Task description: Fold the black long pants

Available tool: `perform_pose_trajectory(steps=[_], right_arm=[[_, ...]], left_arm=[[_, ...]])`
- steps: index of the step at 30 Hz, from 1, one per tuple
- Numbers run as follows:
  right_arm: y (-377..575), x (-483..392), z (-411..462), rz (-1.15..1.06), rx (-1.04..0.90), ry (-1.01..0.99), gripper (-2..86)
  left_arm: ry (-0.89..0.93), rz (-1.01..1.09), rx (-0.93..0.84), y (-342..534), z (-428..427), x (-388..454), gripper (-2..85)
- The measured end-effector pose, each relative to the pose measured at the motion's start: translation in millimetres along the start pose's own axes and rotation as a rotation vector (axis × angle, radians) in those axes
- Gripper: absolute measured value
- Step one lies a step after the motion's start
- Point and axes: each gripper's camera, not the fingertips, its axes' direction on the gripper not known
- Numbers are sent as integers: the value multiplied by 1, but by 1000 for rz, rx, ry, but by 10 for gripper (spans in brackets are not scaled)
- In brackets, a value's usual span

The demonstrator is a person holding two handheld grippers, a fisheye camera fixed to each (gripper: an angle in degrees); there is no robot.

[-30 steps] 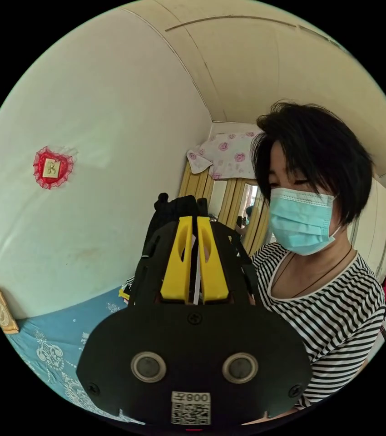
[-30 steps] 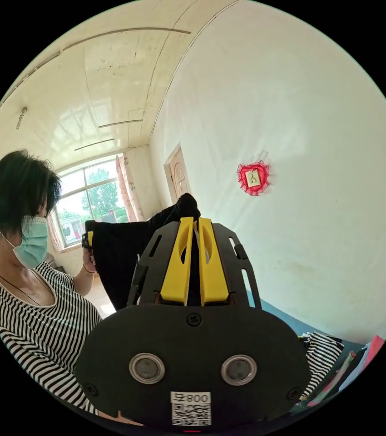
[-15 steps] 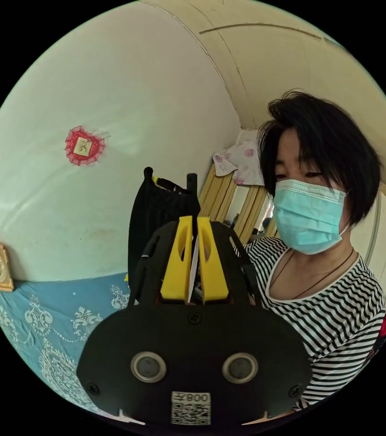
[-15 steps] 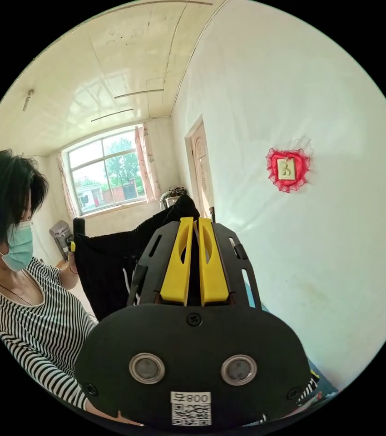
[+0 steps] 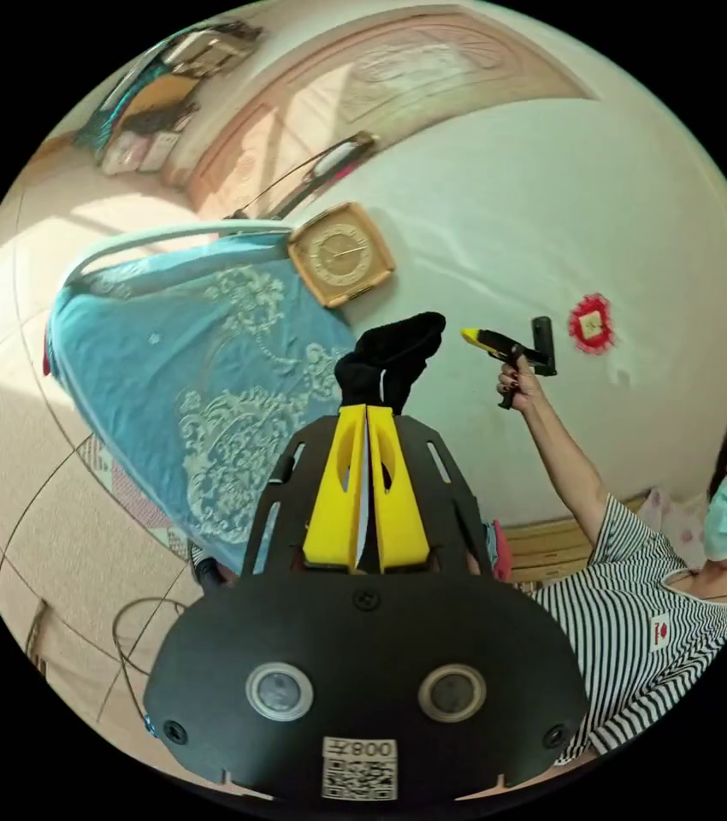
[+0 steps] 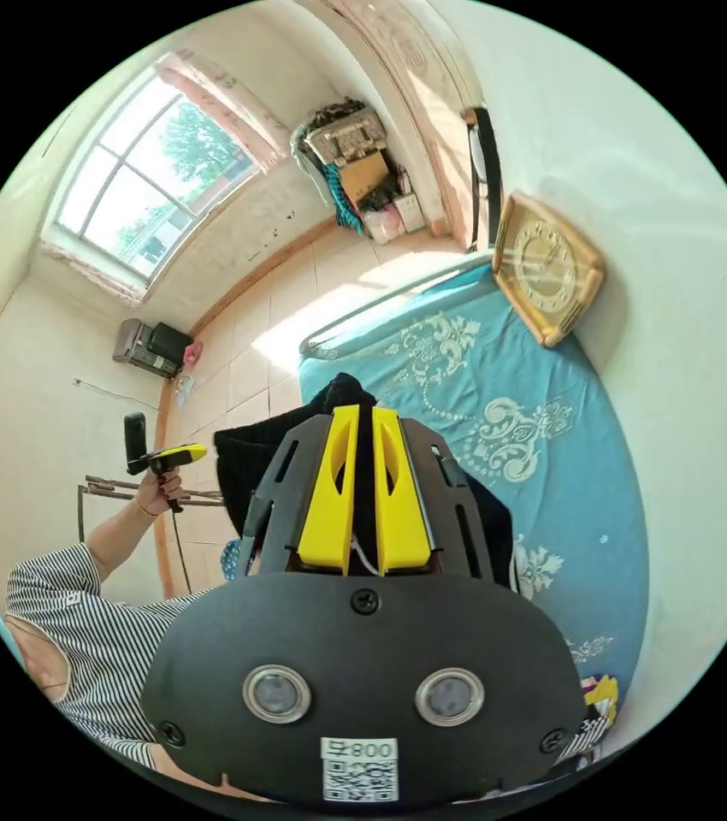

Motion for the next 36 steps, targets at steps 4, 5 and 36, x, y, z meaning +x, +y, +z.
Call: perform_pose_trajectory(steps=[4,5,36], right_arm=[[21,53,102,118,-98,-109,27],[30,61,110,134,-108,-113,25],[921,139,232,1515,247,-340,69]], left_arm=[[-223,-339,-102,19,24,-130,3],[-207,-410,-136,25,34,-153,2],[-144,244,-1265,154,626,2,17]])
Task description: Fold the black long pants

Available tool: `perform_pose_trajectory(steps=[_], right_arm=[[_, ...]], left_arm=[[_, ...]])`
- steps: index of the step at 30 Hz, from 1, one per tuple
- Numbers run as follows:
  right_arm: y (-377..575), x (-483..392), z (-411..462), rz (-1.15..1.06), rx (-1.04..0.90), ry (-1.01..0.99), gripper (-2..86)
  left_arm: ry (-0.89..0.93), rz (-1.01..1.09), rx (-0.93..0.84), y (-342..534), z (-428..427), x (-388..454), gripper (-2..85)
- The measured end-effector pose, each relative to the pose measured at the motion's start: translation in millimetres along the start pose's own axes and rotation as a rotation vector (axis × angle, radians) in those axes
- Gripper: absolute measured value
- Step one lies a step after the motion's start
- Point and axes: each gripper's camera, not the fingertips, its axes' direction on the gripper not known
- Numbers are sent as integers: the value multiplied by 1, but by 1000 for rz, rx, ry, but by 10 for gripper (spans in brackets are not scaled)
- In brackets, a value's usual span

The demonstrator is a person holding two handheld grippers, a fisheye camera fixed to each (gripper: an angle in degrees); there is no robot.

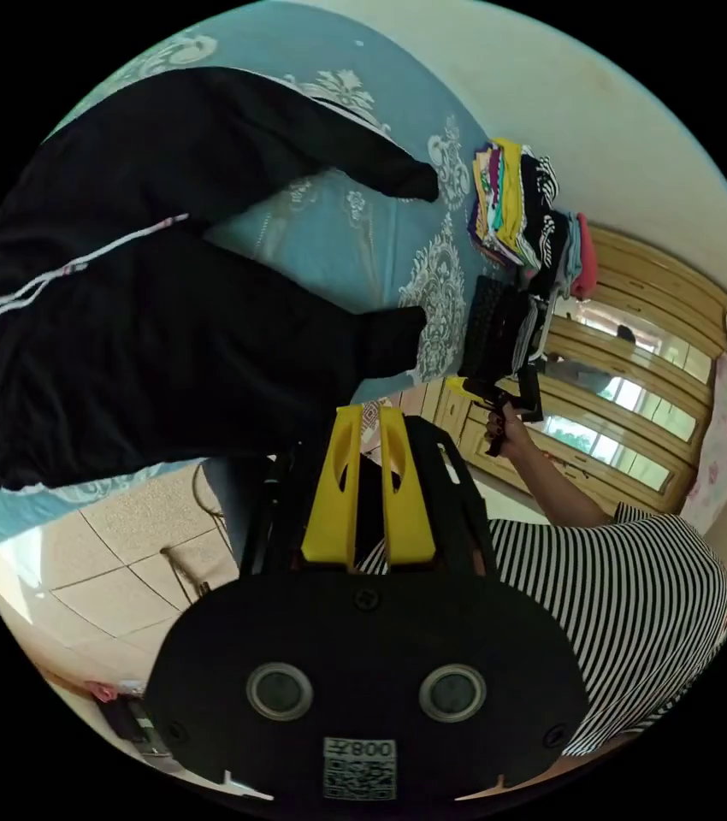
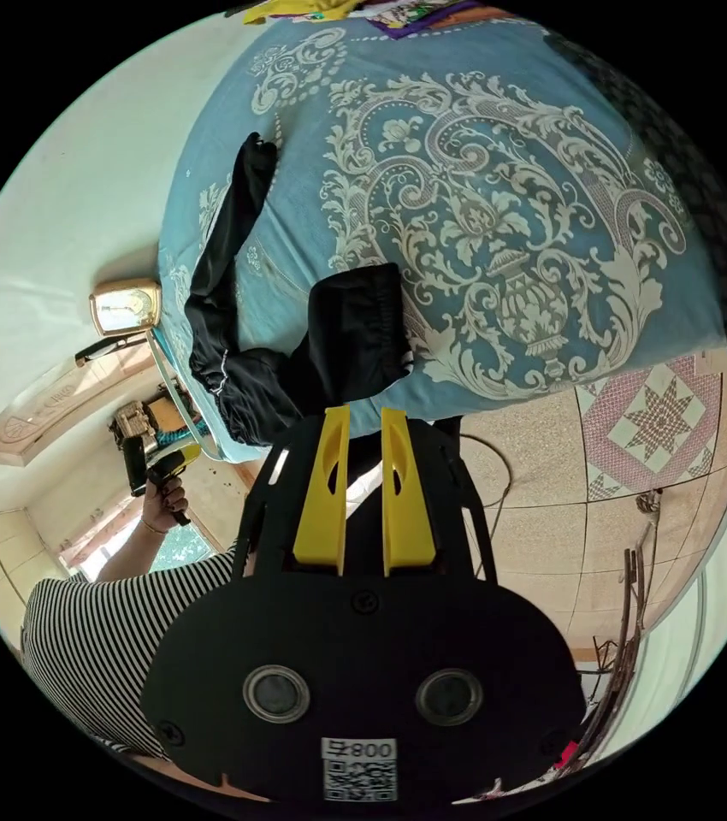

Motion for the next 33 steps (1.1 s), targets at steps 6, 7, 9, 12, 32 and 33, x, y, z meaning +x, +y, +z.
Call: perform_pose_trajectory(steps=[6,7,9,12,32,33], right_arm=[[10,76,-2,-15,84,-28,85],[8,87,-2,-28,92,-12,87],[6,102,-2,-52,97,11,88],[4,124,-1,-82,112,73,87],[81,280,-163,-127,342,-50,31],[81,288,-174,-124,343,-61,31]], left_arm=[[-139,330,-244,-135,127,119,36],[-185,389,-279,-157,152,140,41],[-239,470,-325,-188,189,168,49],[-364,589,-382,-232,248,206,55],[-329,816,-441,-361,387,341,14],[-326,814,-438,-365,390,343,14]])
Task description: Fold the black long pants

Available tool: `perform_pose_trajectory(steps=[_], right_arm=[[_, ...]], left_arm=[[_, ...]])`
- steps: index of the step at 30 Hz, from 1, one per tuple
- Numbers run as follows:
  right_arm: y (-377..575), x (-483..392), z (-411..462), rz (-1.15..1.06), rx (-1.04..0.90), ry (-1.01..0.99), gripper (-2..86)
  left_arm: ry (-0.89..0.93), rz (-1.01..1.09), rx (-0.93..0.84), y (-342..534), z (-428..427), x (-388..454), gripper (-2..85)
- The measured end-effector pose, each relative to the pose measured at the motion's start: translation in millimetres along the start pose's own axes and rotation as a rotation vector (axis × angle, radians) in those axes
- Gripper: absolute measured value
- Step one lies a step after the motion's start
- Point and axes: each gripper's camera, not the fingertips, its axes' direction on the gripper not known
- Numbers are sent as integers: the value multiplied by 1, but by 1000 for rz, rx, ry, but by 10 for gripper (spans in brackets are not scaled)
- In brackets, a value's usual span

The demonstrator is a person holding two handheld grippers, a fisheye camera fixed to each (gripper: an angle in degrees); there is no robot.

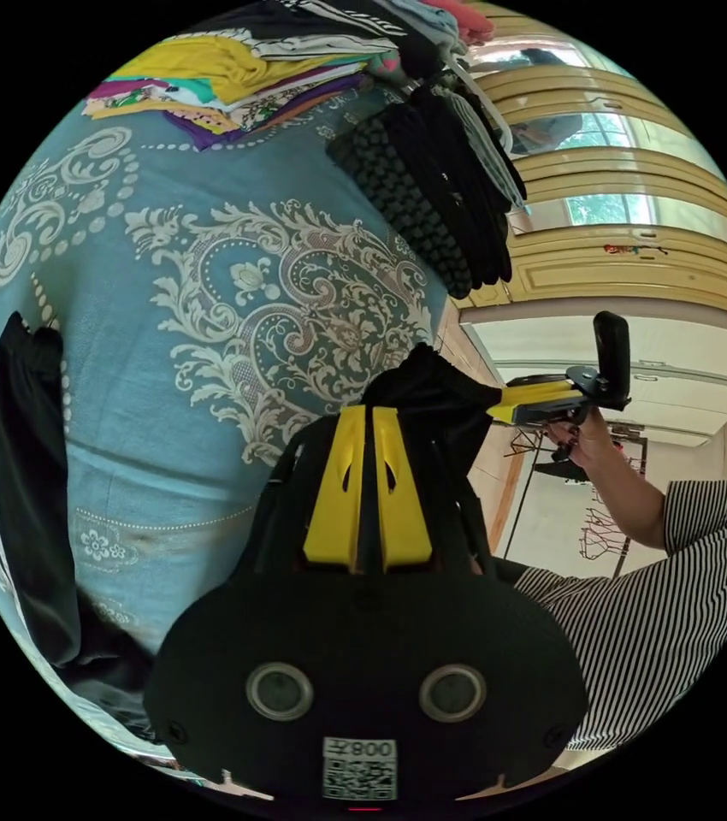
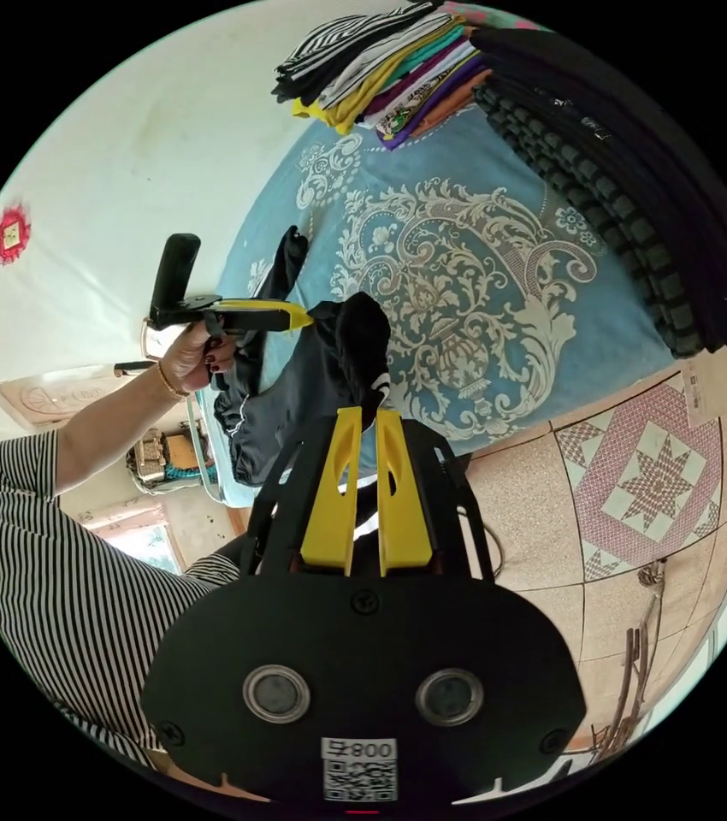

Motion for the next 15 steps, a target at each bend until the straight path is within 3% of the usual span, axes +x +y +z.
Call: perform_pose_trajectory(steps=[9,15], right_arm=[[-30,74,23,111,-150,92,45],[-26,104,13,248,-103,47,46]], left_arm=[[-67,-149,8,-40,24,-38,4],[-45,-247,207,9,-16,-61,6]])
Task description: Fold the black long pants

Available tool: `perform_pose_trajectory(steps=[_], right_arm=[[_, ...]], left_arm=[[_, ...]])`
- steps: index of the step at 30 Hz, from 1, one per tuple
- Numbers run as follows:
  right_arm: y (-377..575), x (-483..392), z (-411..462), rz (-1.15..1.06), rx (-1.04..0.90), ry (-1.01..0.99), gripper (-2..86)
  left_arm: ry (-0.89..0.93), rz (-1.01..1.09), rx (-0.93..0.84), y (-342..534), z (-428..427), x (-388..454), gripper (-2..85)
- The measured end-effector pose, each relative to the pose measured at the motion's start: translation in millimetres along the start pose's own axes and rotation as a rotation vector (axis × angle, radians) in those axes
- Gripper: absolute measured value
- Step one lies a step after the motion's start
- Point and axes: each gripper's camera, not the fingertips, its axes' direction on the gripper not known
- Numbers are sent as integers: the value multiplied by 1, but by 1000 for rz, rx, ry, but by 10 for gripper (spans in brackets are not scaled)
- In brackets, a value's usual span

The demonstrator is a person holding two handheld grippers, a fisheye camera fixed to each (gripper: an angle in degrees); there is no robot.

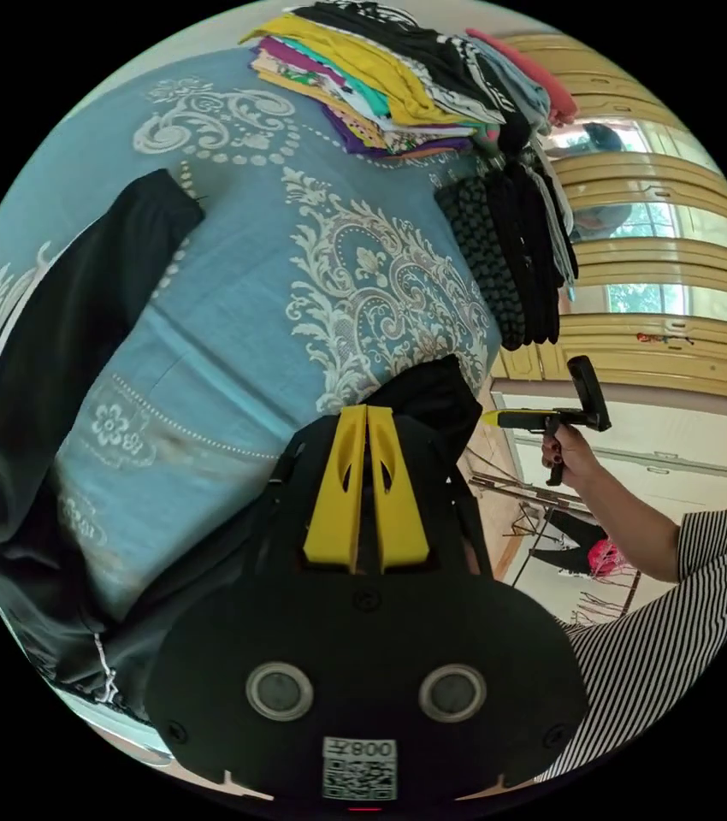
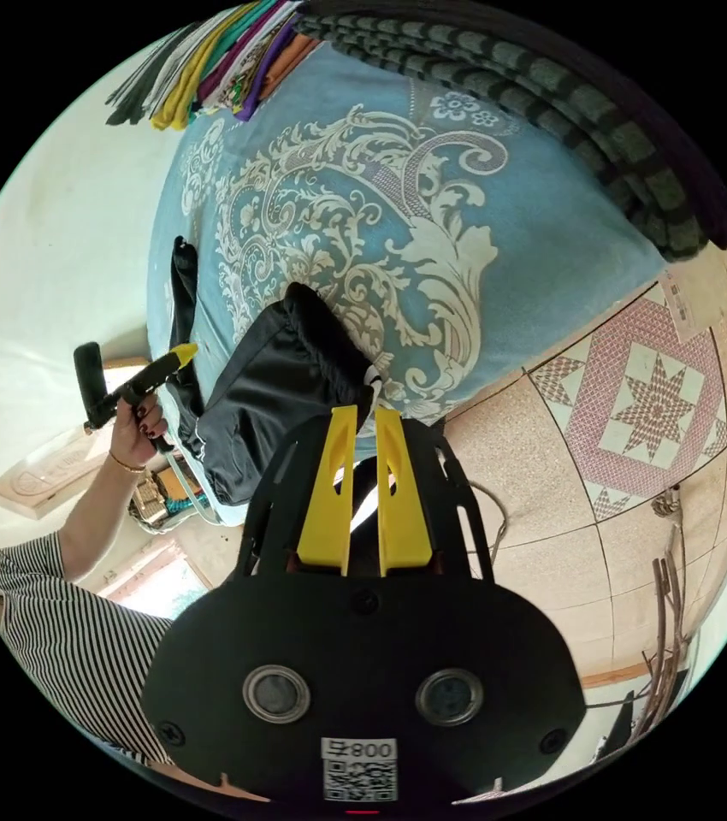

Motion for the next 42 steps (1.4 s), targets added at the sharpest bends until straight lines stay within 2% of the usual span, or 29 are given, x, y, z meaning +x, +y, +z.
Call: perform_pose_trajectory(steps=[5,8,13,19,24,26,32,35,42], right_arm=[[-5,-11,-25,27,96,60,54],[-30,-50,-27,-86,132,76,65],[-110,-163,10,-416,91,16,70],[-189,-265,59,-627,50,44,77],[-216,-295,106,-669,-57,200,66],[-218,-297,113,-665,-77,189,57],[-168,-321,106,-849,-18,135,39],[-131,-334,116,-924,-14,153,36],[-91,-355,145,-953,13,127,37]], left_arm=[[-83,-219,91,53,-47,-58,11],[-153,-347,131,82,-70,-92,11],[-192,-456,180,111,-96,-132,11],[-176,-367,222,104,-113,-147,14],[-106,-288,278,93,-122,-155,19],[-66,-262,305,91,-129,-159,26],[-71,-108,346,73,-161,-164,69],[42,-76,367,63,-178,-176,87],[188,-227,346,68,-185,-214,80]])
